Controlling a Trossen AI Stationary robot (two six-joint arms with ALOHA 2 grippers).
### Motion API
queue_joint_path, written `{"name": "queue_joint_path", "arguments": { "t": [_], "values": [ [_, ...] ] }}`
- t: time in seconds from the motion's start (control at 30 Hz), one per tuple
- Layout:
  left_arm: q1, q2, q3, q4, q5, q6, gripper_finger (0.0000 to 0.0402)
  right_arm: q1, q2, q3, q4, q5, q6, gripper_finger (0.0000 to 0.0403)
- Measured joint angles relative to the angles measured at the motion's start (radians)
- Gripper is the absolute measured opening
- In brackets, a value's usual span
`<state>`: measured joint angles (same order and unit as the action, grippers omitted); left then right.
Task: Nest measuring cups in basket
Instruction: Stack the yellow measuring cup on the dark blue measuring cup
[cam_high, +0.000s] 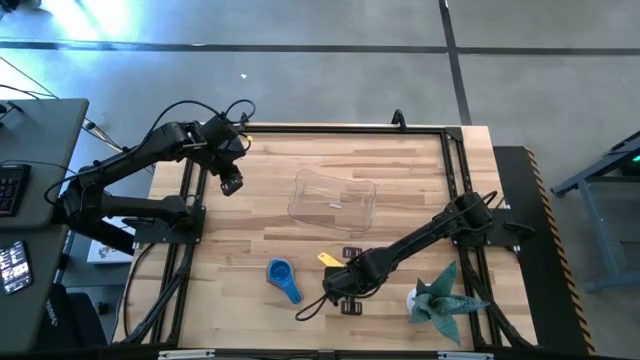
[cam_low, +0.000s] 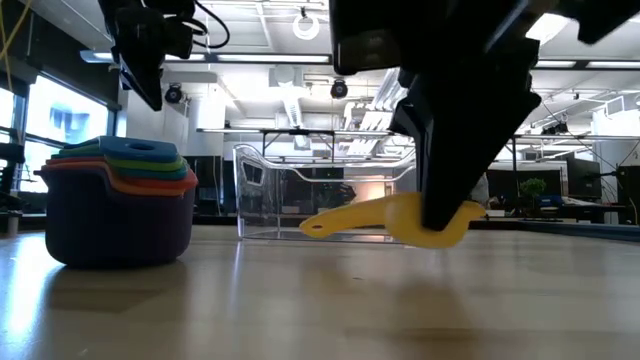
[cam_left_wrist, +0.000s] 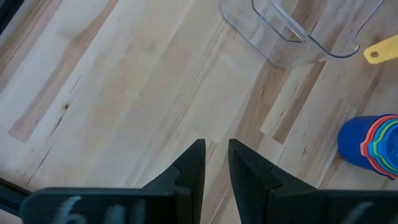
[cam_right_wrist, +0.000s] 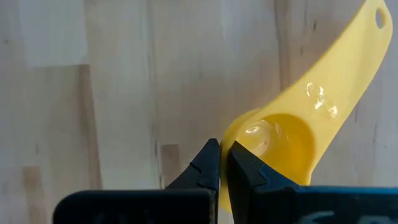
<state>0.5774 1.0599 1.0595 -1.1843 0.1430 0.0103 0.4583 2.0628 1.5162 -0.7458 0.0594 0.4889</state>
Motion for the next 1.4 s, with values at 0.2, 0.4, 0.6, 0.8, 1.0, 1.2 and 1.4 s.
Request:
{"name": "queue_joint_path", "arguments": {
  "t": [0.2, 0.4, 0.6, 0.8, 1.0, 1.2, 1.4],
  "values": [
    [0.000, 0.000, 0.000, 0.000, 0.000, 0.000, 0.0060, 0.000, 0.005, 0.000, 0.007, -0.052, -0.001, 0.0014],
    [0.000, 0.000, 0.000, 0.000, 0.000, 0.001, 0.0060, 0.000, 0.005, 0.000, 0.007, -0.069, -0.019, 0.0025],
    [0.000, 0.000, 0.000, 0.000, 0.000, 0.001, 0.0060, -0.007, 0.005, 0.000, 0.007, -0.111, -0.019, 0.0027],
    [0.000, 0.000, 0.000, 0.000, -0.001, 0.001, 0.0060, -0.009, 0.005, 0.000, 0.007, -0.121, -0.026, 0.0028],
    [0.000, 0.000, 0.000, 0.000, 0.000, 0.011, 0.0060, -0.009, 0.005, 0.000, 0.006, -0.121, -0.017, 0.0028],
    [0.000, 0.000, 0.000, 0.000, 0.000, 0.027, 0.0060, -0.009, 0.005, 0.000, 0.002, -0.144, 0.009, 0.0028],
    [0.000, 0.000, 0.000, 0.001, -0.001, 0.027, 0.0060, -0.009, 0.005, 0.000, 0.001, -0.186, 0.053, 0.0038]
  ]
}}
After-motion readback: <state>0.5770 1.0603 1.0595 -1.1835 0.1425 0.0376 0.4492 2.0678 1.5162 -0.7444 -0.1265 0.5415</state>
